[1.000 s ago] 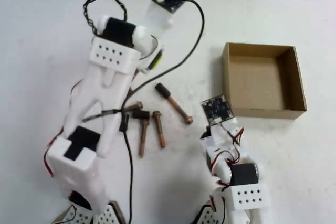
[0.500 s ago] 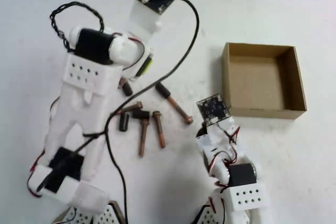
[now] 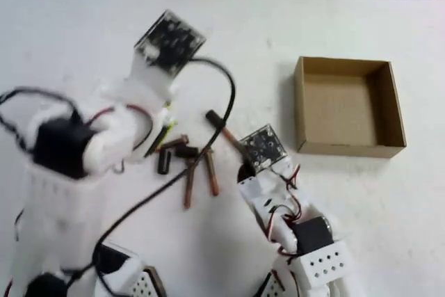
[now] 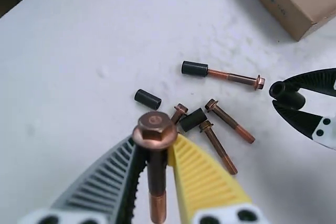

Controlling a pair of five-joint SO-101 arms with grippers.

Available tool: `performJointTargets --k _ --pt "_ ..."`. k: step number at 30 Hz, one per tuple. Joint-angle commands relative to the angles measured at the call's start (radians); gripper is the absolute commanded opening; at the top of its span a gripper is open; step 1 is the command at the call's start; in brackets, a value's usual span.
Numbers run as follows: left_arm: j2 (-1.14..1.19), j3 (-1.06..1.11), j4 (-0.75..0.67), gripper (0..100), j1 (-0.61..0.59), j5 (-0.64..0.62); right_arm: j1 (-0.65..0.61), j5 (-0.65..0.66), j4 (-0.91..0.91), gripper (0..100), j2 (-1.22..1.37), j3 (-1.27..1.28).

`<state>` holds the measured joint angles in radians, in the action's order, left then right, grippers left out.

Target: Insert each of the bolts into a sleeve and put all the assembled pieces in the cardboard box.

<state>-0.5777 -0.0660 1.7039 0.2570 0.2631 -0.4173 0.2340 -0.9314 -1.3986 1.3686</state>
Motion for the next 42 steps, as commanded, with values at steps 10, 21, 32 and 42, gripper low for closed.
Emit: performJointTargets --k 10,21,32,42 --pt "-0.453 0.423 -0.244 2 -0.117 0.009 -0.038 0.0 -0.22 1.7 -0.096 -0.356" --pt "-0.694 0.684 -0.381 2 -0.119 0.009 -0.031 0.103 -0.263 1.7 -0.383 -0.229" --pt "-0.699 0.713 -0.47 2 -0.119 0.005 -0.065 -0.02 -0.068 1.7 -0.406 -0.06" --pt "-0.7 0.715 -0.509 2 -0.119 0.009 -0.166 -0.018 0.157 1.7 -0.404 0.097"
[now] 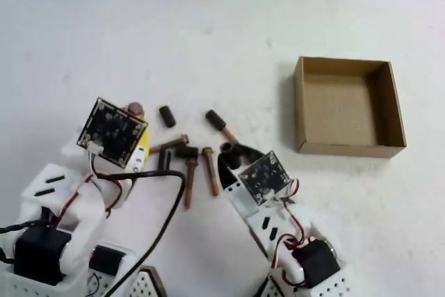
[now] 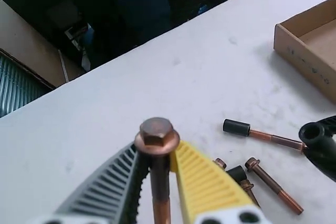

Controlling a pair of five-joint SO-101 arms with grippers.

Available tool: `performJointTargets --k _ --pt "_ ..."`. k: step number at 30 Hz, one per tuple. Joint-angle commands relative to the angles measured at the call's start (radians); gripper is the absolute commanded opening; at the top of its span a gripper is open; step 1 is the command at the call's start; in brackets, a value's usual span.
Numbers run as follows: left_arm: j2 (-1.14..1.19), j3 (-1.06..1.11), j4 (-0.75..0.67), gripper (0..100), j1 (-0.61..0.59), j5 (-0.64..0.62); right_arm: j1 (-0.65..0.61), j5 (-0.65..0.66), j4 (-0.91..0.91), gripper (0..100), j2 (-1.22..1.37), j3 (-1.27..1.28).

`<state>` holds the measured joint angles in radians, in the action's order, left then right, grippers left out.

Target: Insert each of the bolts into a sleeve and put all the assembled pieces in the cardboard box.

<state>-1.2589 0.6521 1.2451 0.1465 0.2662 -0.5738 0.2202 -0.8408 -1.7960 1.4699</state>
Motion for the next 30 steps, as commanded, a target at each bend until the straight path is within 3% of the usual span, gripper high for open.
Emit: performJointTargets --k 1,9,12,14,19,24,30 --pt "-0.019 -0.003 -0.061 2 -0.008 0.006 -0.007 -0.003 0.093 1.7 -0.007 0.003" --pt "-0.018 -0.003 -0.077 2 -0.004 -0.002 0.018 -0.011 0.239 1.7 -0.007 0.078" --pt "-0.018 -0.003 -0.077 2 -0.001 -0.008 0.018 -0.114 0.308 1.7 -0.008 0.087" --pt "-0.018 -0.003 -0.078 2 -0.002 -0.071 0.019 -0.199 0.366 1.7 -0.008 0.101" --pt "-0.015 0.002 -0.14 2 -0.002 -0.265 0.019 -0.209 0.426 1.7 -0.008 0.114" --pt "-0.018 0.161 -0.388 2 -0.002 -0.318 0.019 -0.198 0.506 1.7 -0.007 0.118" --pt "-0.019 0.339 -0.721 2 0.002 -0.319 0.015 -0.069 0.598 1.7 -0.007 0.204"
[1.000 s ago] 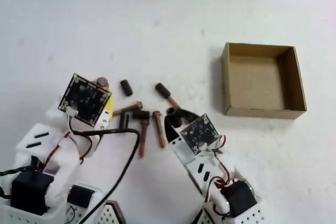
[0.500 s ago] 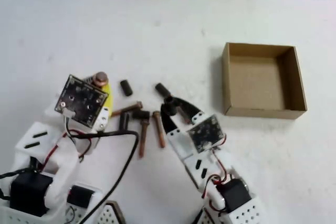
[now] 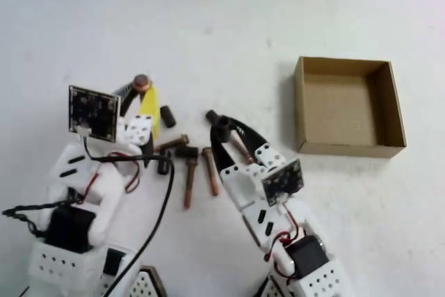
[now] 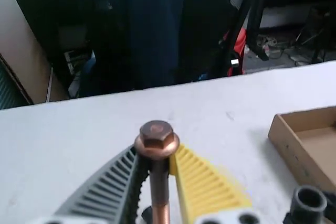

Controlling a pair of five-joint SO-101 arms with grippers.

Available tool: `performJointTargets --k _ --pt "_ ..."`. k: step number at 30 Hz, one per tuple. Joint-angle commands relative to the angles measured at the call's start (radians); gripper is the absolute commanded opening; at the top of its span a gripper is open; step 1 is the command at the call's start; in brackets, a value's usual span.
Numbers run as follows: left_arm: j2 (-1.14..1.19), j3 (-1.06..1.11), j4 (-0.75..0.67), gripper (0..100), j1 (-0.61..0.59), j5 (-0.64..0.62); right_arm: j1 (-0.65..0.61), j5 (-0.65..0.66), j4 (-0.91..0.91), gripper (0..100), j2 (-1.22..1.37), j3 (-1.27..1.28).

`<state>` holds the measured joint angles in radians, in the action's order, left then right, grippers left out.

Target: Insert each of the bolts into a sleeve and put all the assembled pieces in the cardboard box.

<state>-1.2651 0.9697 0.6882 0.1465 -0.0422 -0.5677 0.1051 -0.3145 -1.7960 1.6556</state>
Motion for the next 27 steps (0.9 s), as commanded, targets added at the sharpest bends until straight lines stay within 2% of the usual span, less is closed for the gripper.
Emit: performJointTargets --k 1,8,13,20,27 --pt "-0.013 0.035 -0.192 2 0.008 -0.009 0.013 0.049 0.097 1.7 -0.007 0.034" --pt "-0.013 0.06 -0.258 2 0.13 0.003 0.012 0.044 0.084 1.7 -0.005 0.035" --pt "-0.007 0.061 -0.351 2 0.202 0.13 0.012 0.044 0.079 1.7 -0.005 0.035" --pt "0.004 -0.011 -0.364 2 0.209 0.066 0.012 0.043 0.051 1.7 -0.005 0.035" --pt "0.248 -0.175 -0.364 2 0.214 0.038 0.012 0.043 0.051 1.7 -0.005 0.035"
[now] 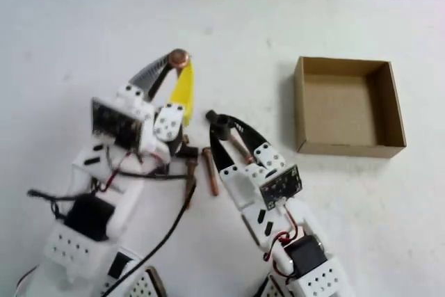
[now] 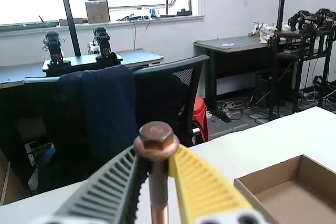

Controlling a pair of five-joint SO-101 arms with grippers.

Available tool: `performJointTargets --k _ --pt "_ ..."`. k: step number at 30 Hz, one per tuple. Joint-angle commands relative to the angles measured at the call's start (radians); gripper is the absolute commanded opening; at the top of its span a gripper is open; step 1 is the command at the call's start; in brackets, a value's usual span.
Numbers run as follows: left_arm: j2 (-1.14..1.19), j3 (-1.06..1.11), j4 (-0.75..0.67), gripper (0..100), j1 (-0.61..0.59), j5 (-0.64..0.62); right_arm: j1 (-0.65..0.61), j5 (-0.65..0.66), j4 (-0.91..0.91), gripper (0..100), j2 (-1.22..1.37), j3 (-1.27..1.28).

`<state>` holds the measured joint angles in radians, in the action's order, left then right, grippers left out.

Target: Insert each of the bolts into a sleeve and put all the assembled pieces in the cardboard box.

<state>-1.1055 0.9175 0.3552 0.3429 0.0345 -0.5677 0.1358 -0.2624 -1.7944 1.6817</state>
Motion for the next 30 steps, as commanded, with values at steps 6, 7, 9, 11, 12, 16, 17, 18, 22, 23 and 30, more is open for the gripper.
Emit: performJointTargets --k 6,7,9,11,12,16,17,18,22,23,30 --pt "0.171 -0.226 0.043 2 0.087 -0.138 0.012 0.012 -0.001 1.7 -0.007 0.009" --pt "0.171 -0.226 0.061 2 0.111 -0.138 0.012 0.012 -0.001 1.7 -0.007 0.009" --pt "0.171 -0.226 0.072 2 0.142 -0.138 0.012 0.012 -0.001 1.7 -0.007 0.009" --pt "0.17 -0.226 0.08 2 0.154 -0.138 0.012 0.012 -0.001 1.7 -0.007 0.009" --pt "0.17 -0.224 0.083 2 0.157 -0.138 0.013 0.012 -0.002 1.7 -0.007 0.009" --pt "0.168 -0.21 0.107 2 0.16 -0.143 0.013 0.012 -0.018 1.7 -0.007 0.009" --pt "0.168 -0.209 0.118 2 0.16 -0.144 0.013 0.012 -0.019 1.7 -0.007 0.009" --pt "0.168 -0.21 0.129 2 0.16 -0.146 0.013 0.012 -0.019 1.7 -0.007 0.009" --pt "0.117 -0.201 0.132 2 0.183 -0.146 0.013 0.012 -0.019 1.7 -0.007 0.009" --pt "0.091 -0.189 0.132 2 0.194 -0.143 0.013 0.012 -0.019 1.7 -0.007 0.009" --pt "0.031 -0.117 0.132 2 0.174 -0.146 0.013 0.012 -0.021 1.7 -0.007 0.009"
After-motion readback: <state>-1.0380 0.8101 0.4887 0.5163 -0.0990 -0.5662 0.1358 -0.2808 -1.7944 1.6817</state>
